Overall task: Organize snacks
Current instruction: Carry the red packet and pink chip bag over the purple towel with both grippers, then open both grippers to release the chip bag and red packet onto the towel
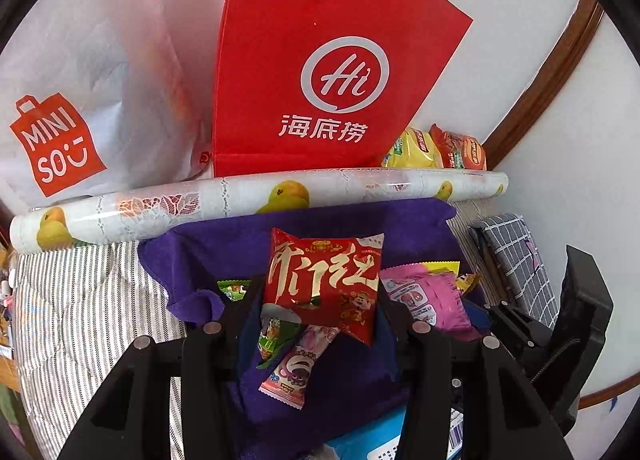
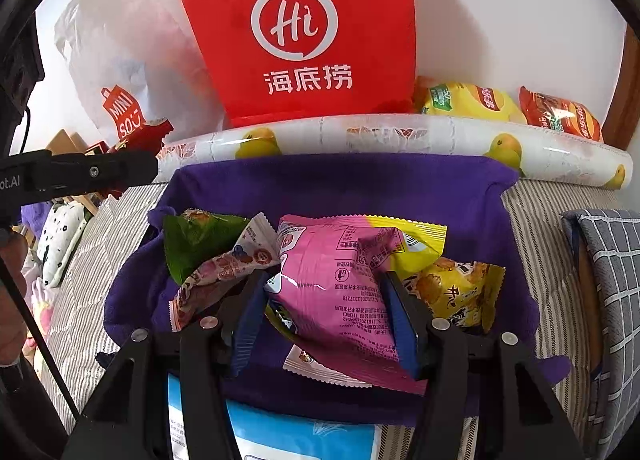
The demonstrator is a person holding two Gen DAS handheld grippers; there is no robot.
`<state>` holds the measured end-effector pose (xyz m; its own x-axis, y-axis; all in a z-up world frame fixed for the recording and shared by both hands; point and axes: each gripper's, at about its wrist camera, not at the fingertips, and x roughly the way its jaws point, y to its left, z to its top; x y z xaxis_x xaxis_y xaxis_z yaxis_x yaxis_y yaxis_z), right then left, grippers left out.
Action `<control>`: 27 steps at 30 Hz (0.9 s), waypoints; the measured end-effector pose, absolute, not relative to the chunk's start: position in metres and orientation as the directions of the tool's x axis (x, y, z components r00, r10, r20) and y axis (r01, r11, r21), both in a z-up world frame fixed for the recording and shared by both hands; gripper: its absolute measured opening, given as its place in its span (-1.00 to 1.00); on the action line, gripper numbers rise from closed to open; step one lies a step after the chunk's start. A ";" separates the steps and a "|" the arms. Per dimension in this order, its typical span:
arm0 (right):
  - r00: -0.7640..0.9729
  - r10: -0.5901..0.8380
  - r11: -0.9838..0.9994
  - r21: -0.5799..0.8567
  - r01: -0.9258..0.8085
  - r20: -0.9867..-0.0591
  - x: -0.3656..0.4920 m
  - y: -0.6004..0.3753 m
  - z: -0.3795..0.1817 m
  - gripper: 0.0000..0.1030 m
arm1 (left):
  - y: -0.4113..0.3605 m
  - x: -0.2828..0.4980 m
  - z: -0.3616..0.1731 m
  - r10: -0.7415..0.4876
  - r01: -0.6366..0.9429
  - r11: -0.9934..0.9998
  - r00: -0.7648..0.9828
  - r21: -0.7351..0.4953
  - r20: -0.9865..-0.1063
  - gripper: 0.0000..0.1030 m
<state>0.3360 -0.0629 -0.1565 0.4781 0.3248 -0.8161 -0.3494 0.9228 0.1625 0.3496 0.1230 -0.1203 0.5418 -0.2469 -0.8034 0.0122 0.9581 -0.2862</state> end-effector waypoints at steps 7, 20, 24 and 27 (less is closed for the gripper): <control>0.475 0.322 0.921 0.156 -0.356 -0.819 0.336 -0.061 -0.157 0.12 | 0.123 0.349 -0.120 -0.246 0.012 0.958 0.542 -0.286 -0.803 -0.09; 0.472 0.341 0.911 0.161 -0.381 -0.813 0.333 -0.060 -0.151 0.32 | 0.125 0.351 -0.124 -0.247 0.009 0.958 0.529 -0.286 -0.812 -0.09; 0.487 0.353 0.908 0.166 -0.385 -0.799 0.330 -0.062 -0.145 0.34 | 0.124 0.352 -0.127 -0.259 0.012 0.955 0.516 -0.295 -0.817 -0.09; 0.503 0.364 0.909 0.180 -0.377 -0.784 0.329 -0.067 -0.139 0.35 | 0.125 0.354 -0.131 -0.304 0.021 0.941 0.495 -0.338 -0.814 -0.09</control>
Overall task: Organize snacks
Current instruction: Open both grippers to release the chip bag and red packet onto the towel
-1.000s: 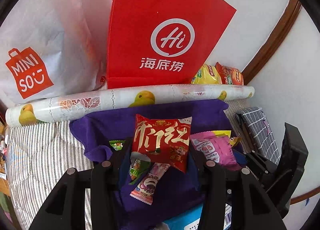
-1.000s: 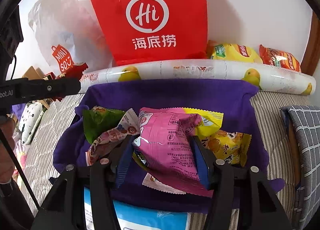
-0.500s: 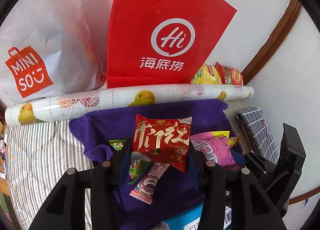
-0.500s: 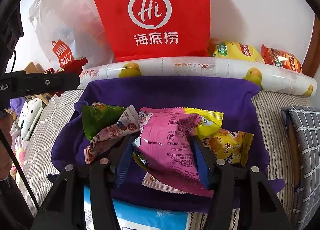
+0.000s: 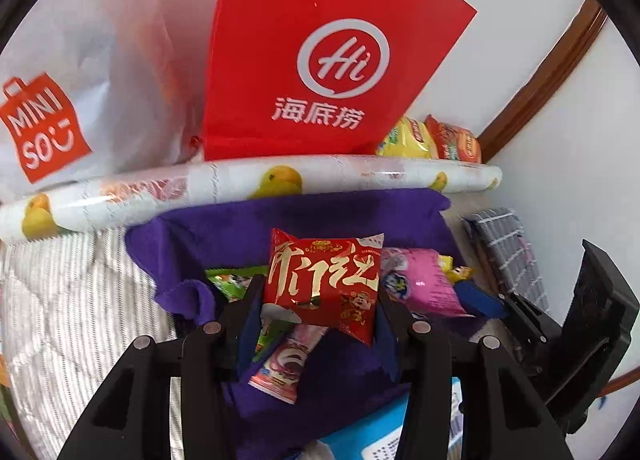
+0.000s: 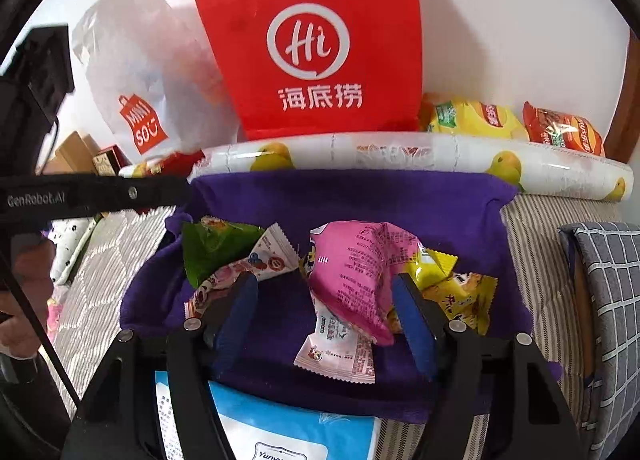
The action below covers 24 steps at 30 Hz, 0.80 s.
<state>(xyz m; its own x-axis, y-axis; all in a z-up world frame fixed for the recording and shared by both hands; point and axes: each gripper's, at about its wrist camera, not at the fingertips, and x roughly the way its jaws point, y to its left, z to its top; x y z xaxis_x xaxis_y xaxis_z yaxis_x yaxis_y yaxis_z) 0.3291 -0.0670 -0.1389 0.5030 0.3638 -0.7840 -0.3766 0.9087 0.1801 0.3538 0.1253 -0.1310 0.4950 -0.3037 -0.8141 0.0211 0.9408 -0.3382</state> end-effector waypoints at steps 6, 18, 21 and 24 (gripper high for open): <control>0.527 0.376 0.910 0.196 -0.366 -0.762 0.328 -0.074 -0.130 0.35 | 0.117 0.356 -0.140 -0.301 0.031 0.946 0.457 -0.323 -0.837 -0.09; 0.575 0.364 0.921 0.191 -0.340 -0.733 0.326 -0.091 -0.119 0.34 | 0.091 0.365 -0.172 -0.311 0.066 0.949 0.342 -0.308 -0.886 -0.08; 0.580 0.363 0.923 0.195 -0.333 -0.730 0.326 -0.094 -0.118 0.35 | 0.090 0.366 -0.177 -0.303 0.050 0.951 0.326 -0.304 -0.895 -0.04; 0.574 0.364 0.922 0.198 -0.333 -0.733 0.327 -0.096 -0.118 0.35 | 0.090 0.366 -0.178 -0.302 0.045 0.952 0.322 -0.304 -0.897 -0.04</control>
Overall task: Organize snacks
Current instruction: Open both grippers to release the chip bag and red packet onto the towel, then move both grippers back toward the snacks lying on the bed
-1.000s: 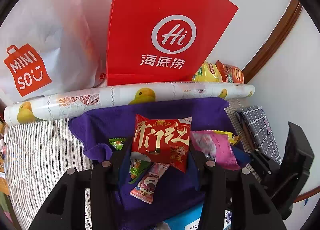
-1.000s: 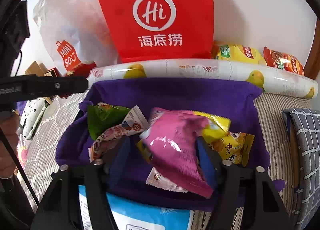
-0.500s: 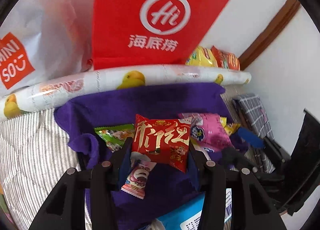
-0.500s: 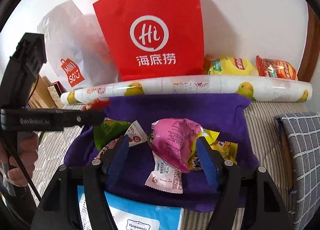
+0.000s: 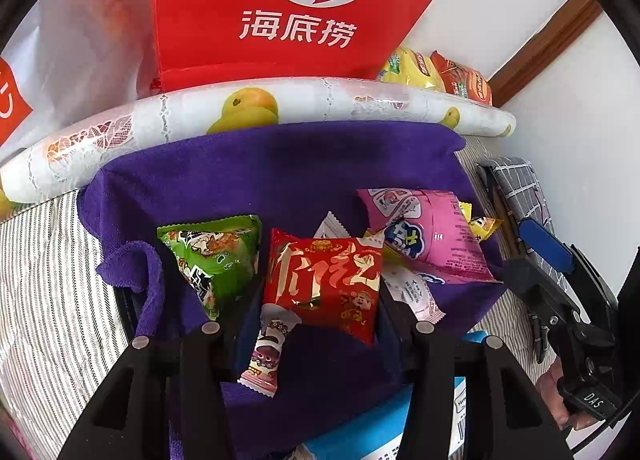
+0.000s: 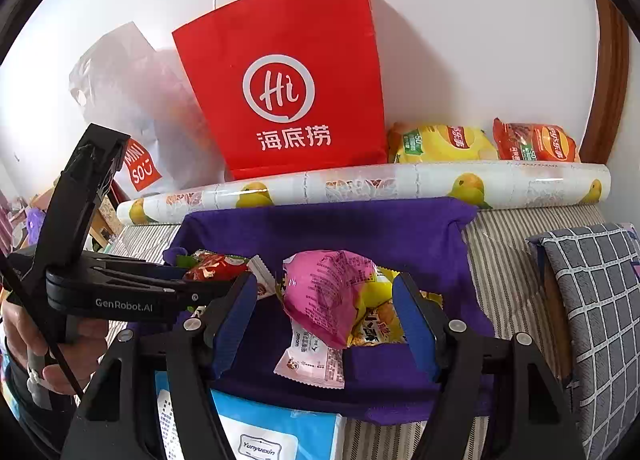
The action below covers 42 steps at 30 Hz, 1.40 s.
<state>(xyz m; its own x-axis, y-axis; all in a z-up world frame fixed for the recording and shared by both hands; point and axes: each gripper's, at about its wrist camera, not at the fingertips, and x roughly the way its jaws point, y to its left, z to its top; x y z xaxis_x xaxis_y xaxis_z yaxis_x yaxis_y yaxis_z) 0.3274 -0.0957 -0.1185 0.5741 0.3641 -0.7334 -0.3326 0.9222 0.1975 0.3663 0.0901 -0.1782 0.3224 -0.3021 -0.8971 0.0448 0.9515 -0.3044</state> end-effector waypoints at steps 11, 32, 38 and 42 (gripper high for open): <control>0.559 0.366 0.926 0.230 -0.300 -0.744 0.323 -0.105 -0.119 0.35 | 0.093 0.363 -0.158 -0.345 0.061 0.936 0.360 -0.347 -0.867 0.24; 0.616 0.266 0.963 0.172 -0.208 -0.741 0.216 -0.129 -0.078 0.55 | 0.084 0.297 -0.065 -0.316 0.103 0.943 0.580 -0.317 -0.751 0.24; 0.573 0.267 0.960 0.161 -0.230 -0.774 0.198 -0.123 -0.088 0.55 | 0.084 0.259 -0.081 -0.291 0.058 0.947 0.571 -0.316 -0.768 0.22; 0.572 0.223 0.969 0.113 -0.222 -0.790 0.184 -0.119 -0.096 0.55 | 0.081 0.230 -0.082 -0.288 0.062 0.948 0.579 -0.312 -0.762 0.22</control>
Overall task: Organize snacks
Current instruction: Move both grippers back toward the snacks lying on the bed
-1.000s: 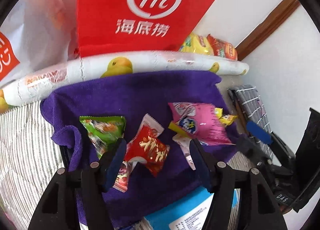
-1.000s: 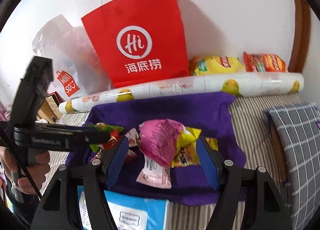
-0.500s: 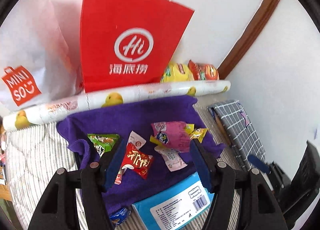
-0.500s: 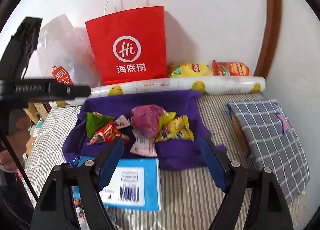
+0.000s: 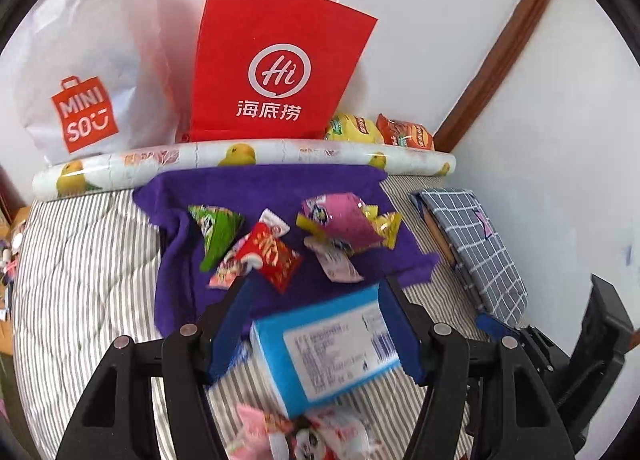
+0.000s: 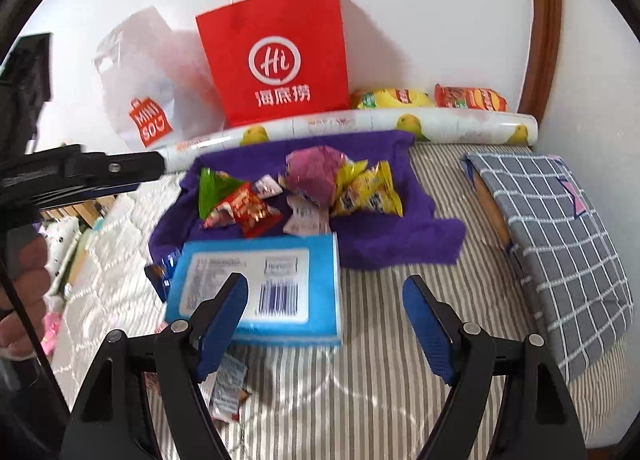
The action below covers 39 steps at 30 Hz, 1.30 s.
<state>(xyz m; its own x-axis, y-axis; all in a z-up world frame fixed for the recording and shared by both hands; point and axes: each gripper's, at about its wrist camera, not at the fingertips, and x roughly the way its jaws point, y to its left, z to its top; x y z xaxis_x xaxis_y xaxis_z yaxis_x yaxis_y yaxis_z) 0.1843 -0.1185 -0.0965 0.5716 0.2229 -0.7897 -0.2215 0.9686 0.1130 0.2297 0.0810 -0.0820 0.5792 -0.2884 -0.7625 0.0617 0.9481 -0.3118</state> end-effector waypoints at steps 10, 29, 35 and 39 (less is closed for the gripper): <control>0.507 0.294 0.953 0.209 -0.218 -0.810 0.146 -0.119 -0.103 0.54 | 0.092 0.171 -0.073 -0.234 0.034 0.961 0.633 -0.276 -0.738 0.22; 0.339 0.490 0.871 0.439 -0.221 -0.803 0.142 -0.068 -0.150 0.43 | 0.151 0.128 -0.112 -0.163 -0.106 0.955 0.594 -0.278 -0.788 0.22; 0.294 0.482 0.876 0.442 -0.193 -0.825 0.146 -0.061 -0.170 0.18 | 0.153 0.134 -0.129 -0.190 -0.107 0.946 0.583 -0.307 -0.790 0.22; 0.298 0.485 0.874 0.441 -0.204 -0.822 0.146 -0.065 -0.173 -0.26 | 0.151 0.147 -0.144 -0.196 -0.120 0.943 0.557 -0.311 -0.807 0.22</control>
